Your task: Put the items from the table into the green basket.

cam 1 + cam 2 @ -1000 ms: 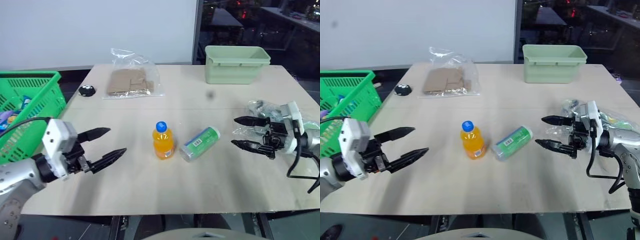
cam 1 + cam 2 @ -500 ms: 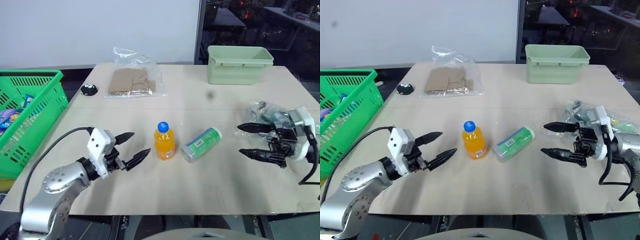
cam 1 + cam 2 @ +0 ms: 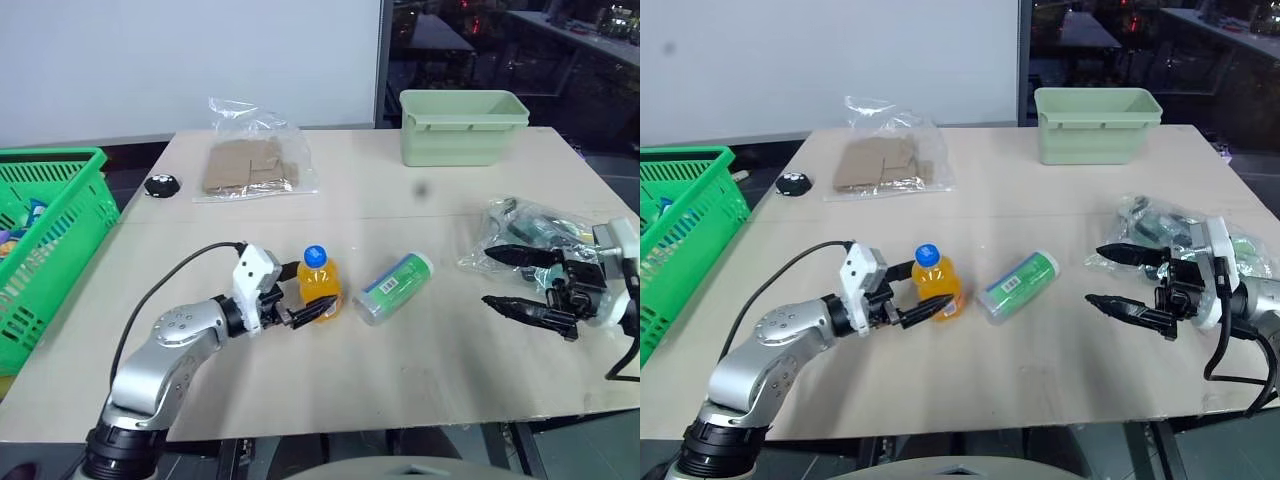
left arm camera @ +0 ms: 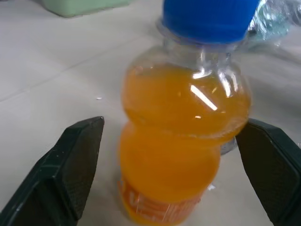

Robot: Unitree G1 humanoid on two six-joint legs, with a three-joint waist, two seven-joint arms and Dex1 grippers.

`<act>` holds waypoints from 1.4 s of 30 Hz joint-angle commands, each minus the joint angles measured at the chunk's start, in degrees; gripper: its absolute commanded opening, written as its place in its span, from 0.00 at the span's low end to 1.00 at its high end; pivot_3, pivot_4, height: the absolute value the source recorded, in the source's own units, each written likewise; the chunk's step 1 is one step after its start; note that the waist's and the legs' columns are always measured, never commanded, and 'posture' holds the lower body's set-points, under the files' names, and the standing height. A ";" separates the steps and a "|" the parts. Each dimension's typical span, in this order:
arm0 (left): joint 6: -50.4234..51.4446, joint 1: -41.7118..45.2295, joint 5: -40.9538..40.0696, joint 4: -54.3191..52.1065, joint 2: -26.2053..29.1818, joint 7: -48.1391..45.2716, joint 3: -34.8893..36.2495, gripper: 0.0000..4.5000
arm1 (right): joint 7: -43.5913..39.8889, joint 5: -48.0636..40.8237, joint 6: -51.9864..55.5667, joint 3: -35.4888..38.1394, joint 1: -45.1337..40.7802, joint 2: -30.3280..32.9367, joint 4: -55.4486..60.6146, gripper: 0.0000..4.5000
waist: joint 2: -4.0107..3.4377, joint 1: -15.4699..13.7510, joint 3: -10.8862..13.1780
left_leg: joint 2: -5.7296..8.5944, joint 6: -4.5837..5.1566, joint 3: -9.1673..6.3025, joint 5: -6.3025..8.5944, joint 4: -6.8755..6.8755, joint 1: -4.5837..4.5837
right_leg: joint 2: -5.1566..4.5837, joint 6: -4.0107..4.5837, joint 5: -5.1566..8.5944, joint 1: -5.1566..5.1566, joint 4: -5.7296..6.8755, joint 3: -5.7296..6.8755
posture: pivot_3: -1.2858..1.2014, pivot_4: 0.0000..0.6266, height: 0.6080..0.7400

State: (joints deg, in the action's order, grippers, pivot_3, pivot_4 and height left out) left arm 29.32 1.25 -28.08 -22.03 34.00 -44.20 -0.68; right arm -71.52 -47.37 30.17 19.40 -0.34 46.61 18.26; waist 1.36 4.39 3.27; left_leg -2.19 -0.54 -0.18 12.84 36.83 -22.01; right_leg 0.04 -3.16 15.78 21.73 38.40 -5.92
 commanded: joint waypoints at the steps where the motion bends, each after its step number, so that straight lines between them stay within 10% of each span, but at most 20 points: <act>1: -1.94 2.19 1.40 1.15 -1.36 0.16 -1.10 1.00 | 0.67 -1.11 -1.28 2.87 0.26 0.17 2.28 1.00 | 0.00 0.60 0.00 | 0.00 0.00 -0.01 0.00 0.00 0.00 | 0.00 0.00 0.00 0.00 0.00 0.00 | 0.47 0.00 1.00; 6: -2.61 3.56 2.20 3.51 -3.81 1.61 -0.96 1.00 | 0.69 -0.94 -1.68 3.55 1.59 0.26 2.58 1.00 | 0.00 1.58 -0.02 | 0.00 0.00 -0.03 0.00 0.01 0.00 | 0.00 -0.07 -0.04 -0.02 0.00 0.00 | 0.47 0.00 1.00; 10: -2.64 3.71 1.87 4.08 -4.37 1.53 -0.21 0.64 | 0.57 -0.65 -2.12 3.33 1.54 0.39 2.10 1.00 | -0.01 2.28 -0.02 | 0.00 0.00 -0.06 0.00 0.00 -0.01 | 0.01 -0.21 -0.12 -0.01 0.00 0.01 | 0.47 0.00 1.00; 18: -0.75 8.92 -0.69 4.28 -5.55 8.82 8.70 0.63 | 0.66 -0.67 -2.08 1.10 -1.10 0.29 1.60 1.00 | 0.04 2.61 0.03 | 0.01 0.00 -0.10 0.00 0.03 -0.02 | 0.00 -0.22 -0.12 -0.02 0.01 0.03 | 0.48 0.00 1.00; 30: -5.42 28.64 13.01 28.20 20.98 19.95 27.24 0.63 | 6.29 -1.48 0.03 -8.04 -19.37 -6.32 -1.24 1.00 | 0.27 1.87 0.15 | -0.03 0.00 -0.45 0.00 -0.30 -0.10 | 0.20 -0.21 -0.13 0.11 -0.03 0.18 | 0.54 0.00 1.00; 42: -19.07 20.91 23.04 48.13 33.82 21.19 31.94 0.63 | 5.80 0.89 0.69 -12.88 -25.66 -8.16 -4.61 1.00 | 0.39 -5.19 0.07 | 0.02 -0.02 -0.56 0.00 -0.47 -1.04 | -0.09 0.06 -0.30 0.90 -0.27 0.55 | 0.56 0.00 1.00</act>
State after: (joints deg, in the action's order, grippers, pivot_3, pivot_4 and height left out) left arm 13.79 21.86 -6.06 26.00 66.29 -23.99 29.51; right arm -65.38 -46.54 31.10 6.38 -24.64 38.16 13.29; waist 1.75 -0.80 3.35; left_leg -2.17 -0.56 -0.70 12.84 36.37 -23.04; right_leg -0.07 -3.10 15.48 22.62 38.13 -5.37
